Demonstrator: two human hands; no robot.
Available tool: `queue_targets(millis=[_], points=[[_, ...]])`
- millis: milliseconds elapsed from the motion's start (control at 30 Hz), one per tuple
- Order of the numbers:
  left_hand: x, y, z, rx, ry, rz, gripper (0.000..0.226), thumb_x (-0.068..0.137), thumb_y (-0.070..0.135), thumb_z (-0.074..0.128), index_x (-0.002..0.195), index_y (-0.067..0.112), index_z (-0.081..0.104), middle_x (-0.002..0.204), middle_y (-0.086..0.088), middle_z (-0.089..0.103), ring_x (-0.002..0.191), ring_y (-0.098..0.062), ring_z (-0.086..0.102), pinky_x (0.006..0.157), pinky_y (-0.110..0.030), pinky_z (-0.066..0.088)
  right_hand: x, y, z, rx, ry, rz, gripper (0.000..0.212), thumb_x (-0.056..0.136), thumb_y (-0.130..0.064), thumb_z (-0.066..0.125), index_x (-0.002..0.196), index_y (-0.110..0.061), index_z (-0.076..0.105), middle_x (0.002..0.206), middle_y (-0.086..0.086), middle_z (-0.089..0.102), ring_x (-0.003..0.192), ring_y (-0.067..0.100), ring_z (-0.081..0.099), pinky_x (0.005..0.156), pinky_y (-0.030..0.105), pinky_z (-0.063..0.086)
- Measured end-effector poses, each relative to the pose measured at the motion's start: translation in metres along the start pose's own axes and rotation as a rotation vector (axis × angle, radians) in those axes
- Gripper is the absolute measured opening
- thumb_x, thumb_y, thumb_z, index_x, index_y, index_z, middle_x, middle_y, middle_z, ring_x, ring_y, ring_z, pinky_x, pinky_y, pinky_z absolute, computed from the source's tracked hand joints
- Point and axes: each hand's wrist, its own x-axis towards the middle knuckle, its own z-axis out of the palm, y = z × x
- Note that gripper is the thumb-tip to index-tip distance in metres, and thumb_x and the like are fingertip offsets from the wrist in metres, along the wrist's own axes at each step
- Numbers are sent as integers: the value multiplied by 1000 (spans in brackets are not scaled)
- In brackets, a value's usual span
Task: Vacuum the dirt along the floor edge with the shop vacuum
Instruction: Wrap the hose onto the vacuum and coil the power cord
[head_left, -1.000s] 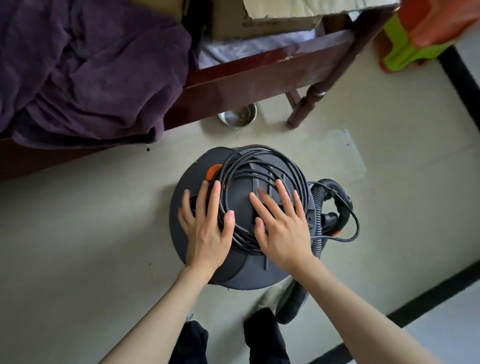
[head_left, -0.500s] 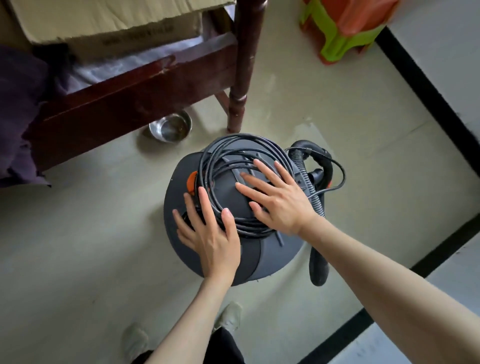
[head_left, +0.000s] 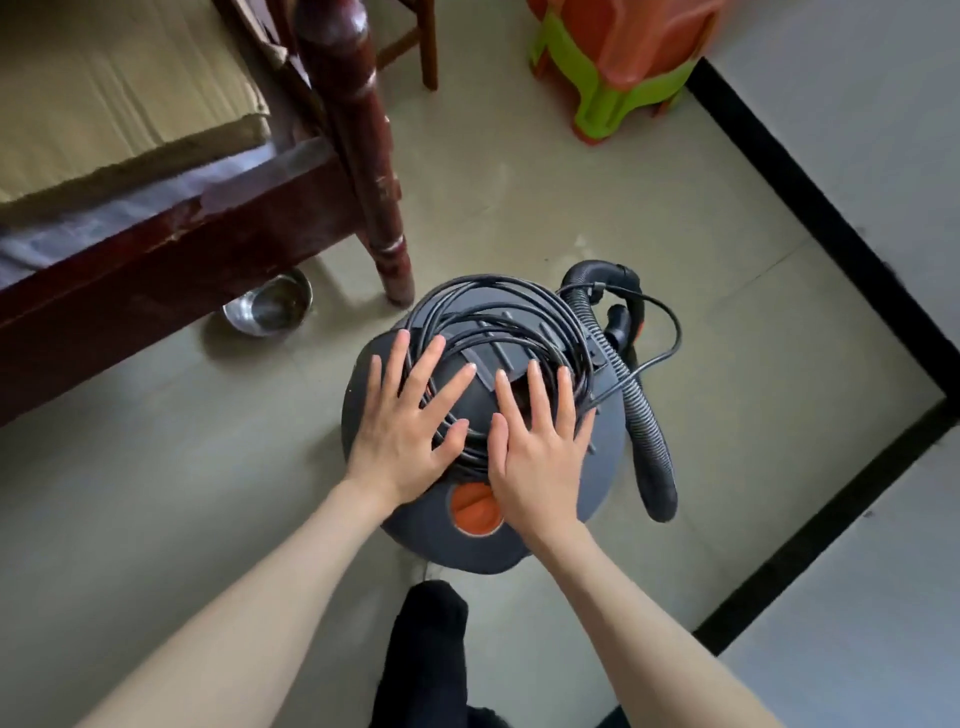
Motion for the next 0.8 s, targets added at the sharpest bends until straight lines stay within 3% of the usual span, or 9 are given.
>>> queue_targets(millis=[300,533,700,800], points=[[65,47,29,-65,47,-94,47,91,35,39,137,26,37,148,-10,26,140,-44,12,109,-64,16,72,78,-11,51,-1,-178,44,96,-28,37,133,-22,58,141,8,53,141,34,26,99,72,33],[127,78,54,-72,148,-230,45,94,35,36,137,21,38,148,-13,26,140,-45,12,103,-69,25,152,131,-19,120,-40,-373,43,95,-27,38,130,-19,61,141,11,53,139,36,26,98,73,32],[180,98,70,-52,267,-382,45,92,31,39,136,21,39,147,-11,26,139,-46,13,102,-69,26,226,161,-20,183,-108,-557,52,103,-35,20,131,-18,61,140,12,53,139,36,26,97,74,33],[214,103,78,-36,338,-461,43,92,29,39,134,22,41,146,-11,27,138,-46,15,103,-69,25,273,170,-21,198,-149,-650,52,103,-36,20,131,-18,60,140,13,53,139,35,24,99,75,29]])
